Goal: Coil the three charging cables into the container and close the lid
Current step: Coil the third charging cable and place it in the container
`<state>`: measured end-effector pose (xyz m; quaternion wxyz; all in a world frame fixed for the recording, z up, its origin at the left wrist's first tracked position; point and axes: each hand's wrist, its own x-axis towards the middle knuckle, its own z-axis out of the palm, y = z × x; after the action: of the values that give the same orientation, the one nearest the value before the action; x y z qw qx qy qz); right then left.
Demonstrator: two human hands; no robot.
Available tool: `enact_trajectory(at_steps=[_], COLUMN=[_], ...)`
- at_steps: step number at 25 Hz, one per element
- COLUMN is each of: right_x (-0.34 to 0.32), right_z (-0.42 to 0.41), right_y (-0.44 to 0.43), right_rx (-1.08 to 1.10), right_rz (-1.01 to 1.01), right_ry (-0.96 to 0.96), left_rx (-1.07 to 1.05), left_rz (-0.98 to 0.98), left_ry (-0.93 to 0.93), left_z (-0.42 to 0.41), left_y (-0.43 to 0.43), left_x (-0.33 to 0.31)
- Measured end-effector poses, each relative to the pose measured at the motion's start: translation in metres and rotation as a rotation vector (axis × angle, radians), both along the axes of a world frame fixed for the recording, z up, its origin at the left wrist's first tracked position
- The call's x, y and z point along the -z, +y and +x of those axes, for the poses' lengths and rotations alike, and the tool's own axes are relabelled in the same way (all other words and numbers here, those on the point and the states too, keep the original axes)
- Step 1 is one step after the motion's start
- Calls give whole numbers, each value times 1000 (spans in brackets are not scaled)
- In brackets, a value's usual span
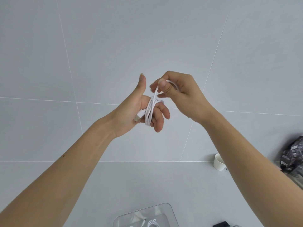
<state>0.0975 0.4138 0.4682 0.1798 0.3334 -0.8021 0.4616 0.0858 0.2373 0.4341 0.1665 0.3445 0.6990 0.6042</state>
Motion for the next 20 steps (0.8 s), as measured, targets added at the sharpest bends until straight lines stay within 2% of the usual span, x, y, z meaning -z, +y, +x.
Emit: enact_trajectory(at_steps=[3, 11, 14, 20], right_x=[14, 58, 81, 136], right_z=[4, 16, 21, 30], right_y=[-5, -14, -14, -14], right_rx=[-87, -88, -100, 74], right_rz=[-84, -268, -340, -320], right_ry=[-132, -219, -308, -342], left_rx=[156, 325, 289, 90], left_rz=[87, 157, 147, 180], left_ry=[-12, -81, -141, -265], left_z=[4, 7, 12, 32], left_y=[-3, -11, -9, -3], left_x=[5, 35, 55, 114])
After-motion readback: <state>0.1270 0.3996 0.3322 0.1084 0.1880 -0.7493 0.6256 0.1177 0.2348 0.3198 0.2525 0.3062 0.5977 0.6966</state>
